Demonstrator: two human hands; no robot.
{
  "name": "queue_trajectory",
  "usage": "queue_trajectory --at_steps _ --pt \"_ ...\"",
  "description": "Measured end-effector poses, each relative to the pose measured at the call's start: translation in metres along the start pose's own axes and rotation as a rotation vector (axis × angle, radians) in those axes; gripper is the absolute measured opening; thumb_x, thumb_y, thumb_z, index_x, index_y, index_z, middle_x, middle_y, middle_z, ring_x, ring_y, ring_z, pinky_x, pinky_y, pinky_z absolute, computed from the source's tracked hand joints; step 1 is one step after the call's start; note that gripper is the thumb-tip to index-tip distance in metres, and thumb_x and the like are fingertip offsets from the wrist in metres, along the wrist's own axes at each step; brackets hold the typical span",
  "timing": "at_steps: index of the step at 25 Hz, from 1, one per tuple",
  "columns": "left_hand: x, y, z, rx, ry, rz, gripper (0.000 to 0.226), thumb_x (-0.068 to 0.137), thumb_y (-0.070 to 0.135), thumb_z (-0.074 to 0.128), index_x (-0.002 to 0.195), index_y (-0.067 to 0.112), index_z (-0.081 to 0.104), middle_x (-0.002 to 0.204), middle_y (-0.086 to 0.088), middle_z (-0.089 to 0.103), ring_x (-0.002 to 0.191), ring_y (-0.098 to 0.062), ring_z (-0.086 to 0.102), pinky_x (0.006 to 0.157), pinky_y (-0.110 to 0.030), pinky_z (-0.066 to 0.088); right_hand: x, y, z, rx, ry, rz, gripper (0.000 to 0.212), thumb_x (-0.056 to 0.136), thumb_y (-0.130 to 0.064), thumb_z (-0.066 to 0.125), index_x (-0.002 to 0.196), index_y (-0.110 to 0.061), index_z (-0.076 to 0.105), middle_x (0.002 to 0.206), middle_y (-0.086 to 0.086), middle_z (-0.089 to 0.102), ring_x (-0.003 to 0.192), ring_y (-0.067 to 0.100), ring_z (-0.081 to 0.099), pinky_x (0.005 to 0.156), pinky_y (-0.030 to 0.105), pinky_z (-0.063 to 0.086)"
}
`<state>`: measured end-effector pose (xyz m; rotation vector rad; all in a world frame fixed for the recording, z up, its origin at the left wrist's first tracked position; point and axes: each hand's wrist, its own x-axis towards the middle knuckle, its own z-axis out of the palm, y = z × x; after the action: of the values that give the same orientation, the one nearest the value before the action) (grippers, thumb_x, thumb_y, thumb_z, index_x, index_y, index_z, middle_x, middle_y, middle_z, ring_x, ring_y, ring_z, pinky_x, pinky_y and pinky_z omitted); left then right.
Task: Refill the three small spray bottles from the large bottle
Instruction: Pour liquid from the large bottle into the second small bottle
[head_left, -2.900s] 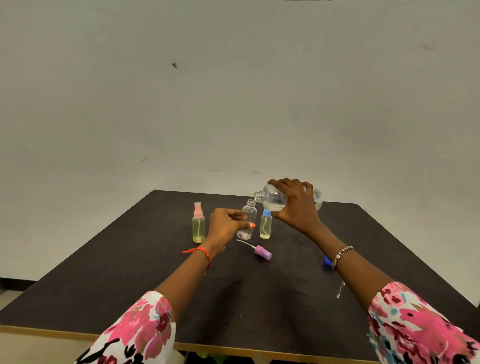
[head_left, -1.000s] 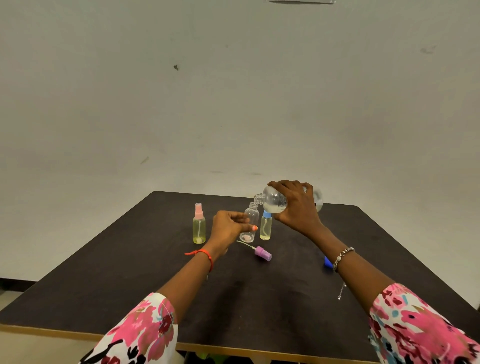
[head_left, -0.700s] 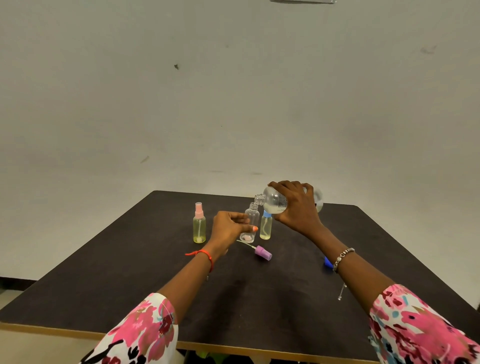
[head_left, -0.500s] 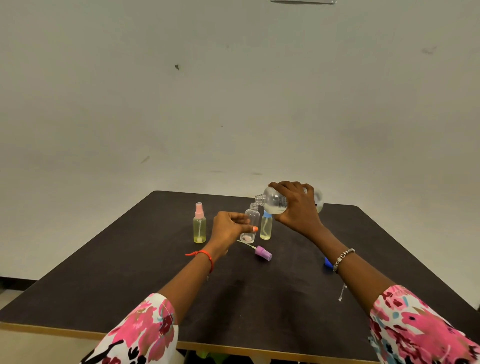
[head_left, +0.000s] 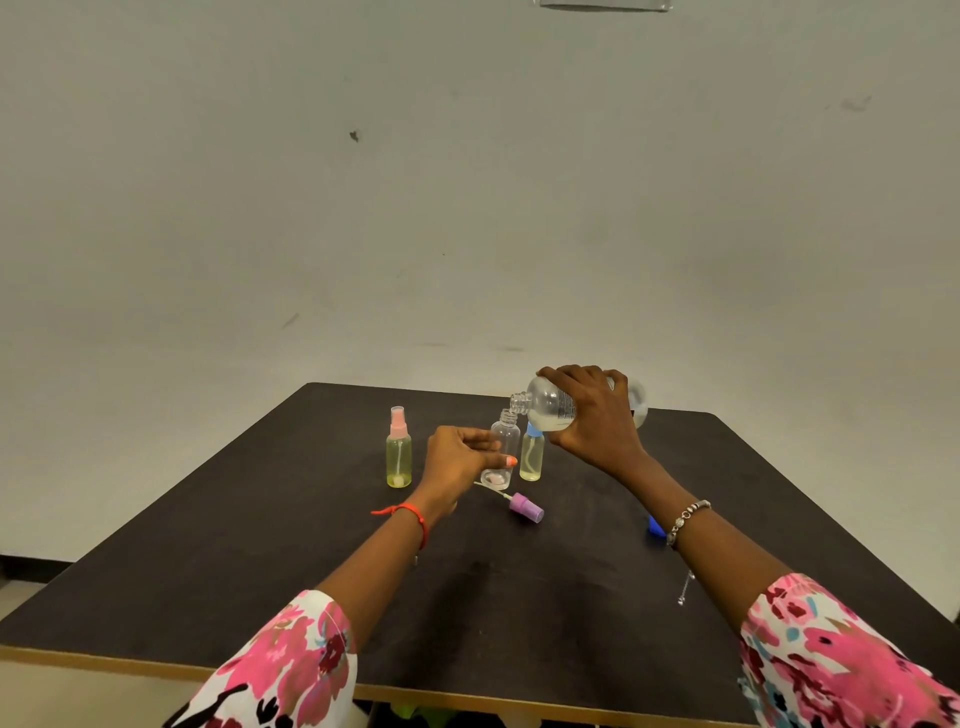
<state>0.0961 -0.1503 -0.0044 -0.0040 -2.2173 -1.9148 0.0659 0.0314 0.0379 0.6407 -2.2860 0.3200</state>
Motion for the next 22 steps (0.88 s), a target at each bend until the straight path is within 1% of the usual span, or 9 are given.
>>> queue_trajectory --at_steps 5,8,11,19,22 --pt "-0.0005 0.0002 -0.0006 -0.002 -0.002 0.002 0.043 0.06 0.003 0.081 0.1 0.005 0.067 0.092 -0.008 0.07 0.084 -0.014 0.066 0.069 -0.021 0.054 0.0001 -0.0002 -0.0004 -0.008 -0.006 0.002 0.063 0.065 -0.032 0.076 0.123 -0.022 0.053 0.118 0.002 0.061 0.108 0.024 0.054 0.098 0.044 0.027" --pt "-0.0007 0.0002 -0.0006 0.004 0.001 0.004 0.044 0.06 0.003 0.081 0.101 0.004 0.067 0.093 -0.008 0.07 0.084 -0.015 0.066 0.071 -0.022 0.054 0.0 -0.0001 -0.0001 -0.011 -0.009 0.001 0.064 0.065 -0.033 0.076 0.123 -0.023 0.053 0.118 0.002 0.06 0.108 0.024 0.054 0.098 0.045 0.027" --pt "-0.0012 -0.0003 -0.0008 0.0 -0.001 0.002 0.045 0.06 0.003 0.081 0.102 0.003 0.066 0.094 -0.009 0.07 0.086 -0.016 0.067 0.077 -0.028 0.055 0.0001 -0.0002 0.0 -0.011 -0.012 0.0 0.064 0.065 -0.033 0.076 0.124 -0.023 0.053 0.118 0.001 0.06 0.109 0.023 0.053 0.099 0.045 0.027" --pt "-0.0024 -0.0017 -0.0015 -0.013 -0.004 0.001 0.046 0.059 0.002 0.081 0.102 0.002 0.066 0.096 -0.01 0.07 0.086 -0.017 0.066 0.078 -0.029 0.055 -0.0005 -0.0019 0.0002 -0.016 -0.011 -0.008 0.063 0.065 -0.034 0.075 0.123 -0.022 0.053 0.118 0.001 0.06 0.108 0.023 0.054 0.098 0.045 0.027" --pt "-0.0024 -0.0017 -0.0013 -0.024 -0.001 0.002 0.046 0.059 0.001 0.081 0.102 0.001 0.066 0.097 -0.013 0.07 0.088 -0.018 0.066 0.08 -0.031 0.055 -0.0004 -0.0023 0.0001 -0.023 -0.012 -0.012 0.063 0.065 -0.032 0.076 0.123 -0.022 0.054 0.118 0.001 0.061 0.108 0.024 0.054 0.098 0.045 0.028"
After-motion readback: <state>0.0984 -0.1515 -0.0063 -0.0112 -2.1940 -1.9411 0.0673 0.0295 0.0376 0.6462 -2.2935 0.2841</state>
